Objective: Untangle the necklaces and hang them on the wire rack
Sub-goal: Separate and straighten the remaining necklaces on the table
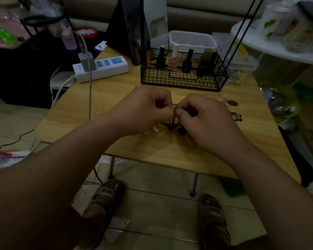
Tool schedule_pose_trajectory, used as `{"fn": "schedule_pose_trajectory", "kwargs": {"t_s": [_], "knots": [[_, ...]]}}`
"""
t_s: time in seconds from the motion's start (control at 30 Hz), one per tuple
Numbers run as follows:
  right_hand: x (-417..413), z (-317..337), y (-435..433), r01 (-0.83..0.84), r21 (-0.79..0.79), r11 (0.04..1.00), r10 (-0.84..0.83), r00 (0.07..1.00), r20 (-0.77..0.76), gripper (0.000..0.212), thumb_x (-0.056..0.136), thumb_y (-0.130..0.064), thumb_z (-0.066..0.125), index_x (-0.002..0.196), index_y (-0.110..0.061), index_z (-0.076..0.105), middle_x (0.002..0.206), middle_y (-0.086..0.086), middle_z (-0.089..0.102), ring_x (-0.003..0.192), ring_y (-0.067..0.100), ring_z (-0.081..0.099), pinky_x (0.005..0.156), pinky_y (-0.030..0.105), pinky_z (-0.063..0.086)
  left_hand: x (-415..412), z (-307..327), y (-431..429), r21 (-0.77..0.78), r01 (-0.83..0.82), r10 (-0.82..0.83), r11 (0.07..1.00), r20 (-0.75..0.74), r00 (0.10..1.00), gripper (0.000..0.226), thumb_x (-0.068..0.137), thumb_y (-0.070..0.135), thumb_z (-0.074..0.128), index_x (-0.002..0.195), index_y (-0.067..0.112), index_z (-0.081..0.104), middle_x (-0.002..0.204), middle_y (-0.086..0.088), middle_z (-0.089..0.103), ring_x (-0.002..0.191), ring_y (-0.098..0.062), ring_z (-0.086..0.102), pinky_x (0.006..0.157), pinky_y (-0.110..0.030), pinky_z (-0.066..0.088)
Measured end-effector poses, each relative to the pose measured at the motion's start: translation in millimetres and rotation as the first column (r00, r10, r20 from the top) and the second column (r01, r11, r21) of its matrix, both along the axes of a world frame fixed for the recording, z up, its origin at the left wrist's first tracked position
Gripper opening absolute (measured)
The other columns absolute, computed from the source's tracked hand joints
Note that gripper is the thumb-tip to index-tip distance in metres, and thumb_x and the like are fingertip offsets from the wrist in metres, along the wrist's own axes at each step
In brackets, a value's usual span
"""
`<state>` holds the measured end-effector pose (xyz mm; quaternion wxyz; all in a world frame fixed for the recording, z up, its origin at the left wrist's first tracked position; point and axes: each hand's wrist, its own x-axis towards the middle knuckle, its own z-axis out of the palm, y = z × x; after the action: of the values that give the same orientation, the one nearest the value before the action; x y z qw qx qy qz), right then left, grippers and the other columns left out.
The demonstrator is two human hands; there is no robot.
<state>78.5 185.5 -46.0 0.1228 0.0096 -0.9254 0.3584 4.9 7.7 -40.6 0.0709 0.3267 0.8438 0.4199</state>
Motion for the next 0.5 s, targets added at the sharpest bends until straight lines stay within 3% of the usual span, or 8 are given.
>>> {"fn": "schedule_pose_trajectory", "kwargs": {"t_s": [0.07, 0.13, 0.2, 0.37, 0.5], "knots": [[-1.8, 4.1, 1.4, 0.031, -0.154, 0.988, -0.025, 0.999, 0.042, 0.01, 0.097, -0.026, 0.068, 0.09, -0.029, 0.074, 0.082, -0.007, 0.073, 0.076, 0.009, 0.069, 0.066, 0.036, 0.059, -1.1, 3.1, -0.4, 0.032, -0.014, 0.013, 0.999, 0.036, 0.999, 0.01, 0.093, 0.016, 0.07, 0.084, 0.012, 0.072, 0.07, 0.004, 0.065, 0.061, 0.0, 0.055, 0.056, -0.016, 0.044], [-2.1, 7.0, 3.3, 0.068, -0.242, 0.968, -0.053, 0.996, 0.066, 0.011, 0.098, -0.025, 0.068, 0.089, -0.028, 0.074, 0.084, -0.003, 0.075, 0.076, 0.015, 0.072, 0.068, 0.044, 0.062, -3.0, 4.6, -0.9, 0.059, -0.033, 0.028, 0.998, 0.095, 0.995, 0.009, 0.094, 0.015, 0.068, 0.086, 0.012, 0.072, 0.08, -0.004, 0.071, 0.073, -0.015, 0.065, 0.064, -0.032, 0.053], [-1.9, 7.3, 4.5, 0.083, -0.255, 0.963, -0.073, 0.996, 0.049, 0.011, 0.097, -0.024, 0.068, 0.088, -0.027, 0.073, 0.084, -0.003, 0.076, 0.077, 0.015, 0.072, 0.069, 0.042, 0.062, -3.8, 5.1, -0.7, 0.074, -0.053, 0.041, 0.996, 0.164, 0.986, 0.01, 0.095, 0.014, 0.065, 0.089, 0.01, 0.072, 0.087, -0.01, 0.074, 0.083, -0.028, 0.069, 0.074, -0.046, 0.058], [-0.1, 5.6, -0.5, 0.053, -0.258, 0.965, -0.051, 0.999, 0.016, 0.011, 0.096, -0.022, 0.068, 0.087, -0.026, 0.071, 0.081, -0.004, 0.074, 0.074, 0.01, 0.069, 0.063, 0.027, 0.055, -2.0, 2.9, 2.4, 0.114, -0.011, -0.024, 0.993, 0.303, 0.953, 0.014, 0.098, 0.019, 0.065, 0.096, 0.007, 0.07, 0.082, -0.002, 0.073, 0.075, -0.011, 0.066, 0.07, -0.027, 0.053], [-1.1, 8.9, 0.6, 0.076, -0.41, 0.909, -0.045, 0.995, 0.085, 0.009, 0.096, -0.018, 0.067, 0.089, -0.021, 0.071, 0.086, 0.002, 0.076, 0.079, 0.017, 0.073, 0.065, 0.036, 0.057, -1.9, 7.0, 0.3, 0.161, 0.014, -0.071, 0.987, 0.351, 0.934, 0.012, 0.101, 0.016, 0.062, 0.095, 0.009, 0.069, 0.083, 0.0, 0.072, 0.08, -0.013, 0.065, 0.074, -0.025, 0.053]]}}
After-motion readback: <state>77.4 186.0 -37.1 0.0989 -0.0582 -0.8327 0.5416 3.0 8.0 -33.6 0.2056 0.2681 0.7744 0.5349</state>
